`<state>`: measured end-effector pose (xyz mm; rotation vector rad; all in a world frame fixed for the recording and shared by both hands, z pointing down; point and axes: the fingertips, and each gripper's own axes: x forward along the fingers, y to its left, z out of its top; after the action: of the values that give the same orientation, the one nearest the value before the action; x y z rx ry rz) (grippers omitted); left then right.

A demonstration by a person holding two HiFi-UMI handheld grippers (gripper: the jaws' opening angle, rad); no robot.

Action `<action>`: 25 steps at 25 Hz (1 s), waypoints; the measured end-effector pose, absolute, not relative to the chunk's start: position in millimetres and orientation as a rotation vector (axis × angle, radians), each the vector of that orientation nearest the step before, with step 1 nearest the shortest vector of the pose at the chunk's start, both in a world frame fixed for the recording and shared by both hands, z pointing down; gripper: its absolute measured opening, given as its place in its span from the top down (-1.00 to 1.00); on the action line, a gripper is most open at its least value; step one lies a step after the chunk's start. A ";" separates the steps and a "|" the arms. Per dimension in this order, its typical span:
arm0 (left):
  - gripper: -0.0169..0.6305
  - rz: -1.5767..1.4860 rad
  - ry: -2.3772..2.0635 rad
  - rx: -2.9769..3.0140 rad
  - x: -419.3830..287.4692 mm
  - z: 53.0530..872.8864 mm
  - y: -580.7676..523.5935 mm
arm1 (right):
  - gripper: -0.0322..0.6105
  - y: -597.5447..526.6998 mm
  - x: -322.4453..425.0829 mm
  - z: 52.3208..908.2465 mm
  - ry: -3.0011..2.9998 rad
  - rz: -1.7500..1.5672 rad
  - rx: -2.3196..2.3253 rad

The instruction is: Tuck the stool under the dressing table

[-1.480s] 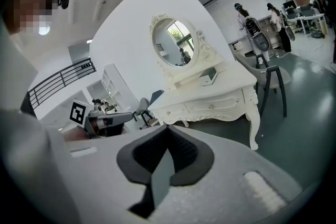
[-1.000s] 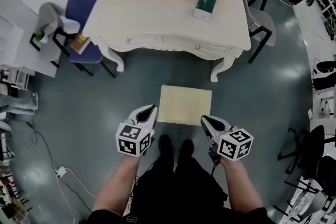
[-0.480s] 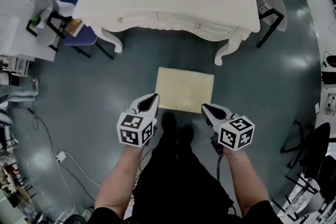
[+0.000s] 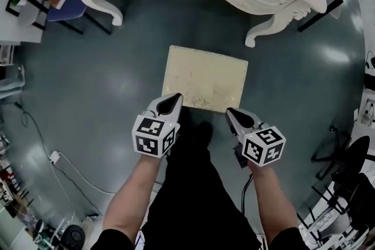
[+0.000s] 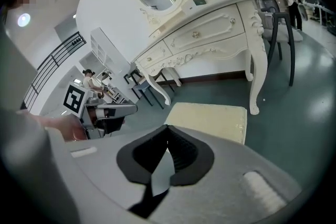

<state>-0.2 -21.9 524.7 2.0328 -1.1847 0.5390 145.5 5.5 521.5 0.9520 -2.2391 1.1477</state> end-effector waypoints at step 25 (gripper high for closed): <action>0.66 0.742 -1.136 1.872 -8.5 708.9 -6.8 | 0.74 8.5 169.1 707.5 -1.998 1.063 0.959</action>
<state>-8.5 -6.8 708.9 1.8718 -1.1362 0.7417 169.1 8.5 707.5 0.9590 -1.9983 1.0631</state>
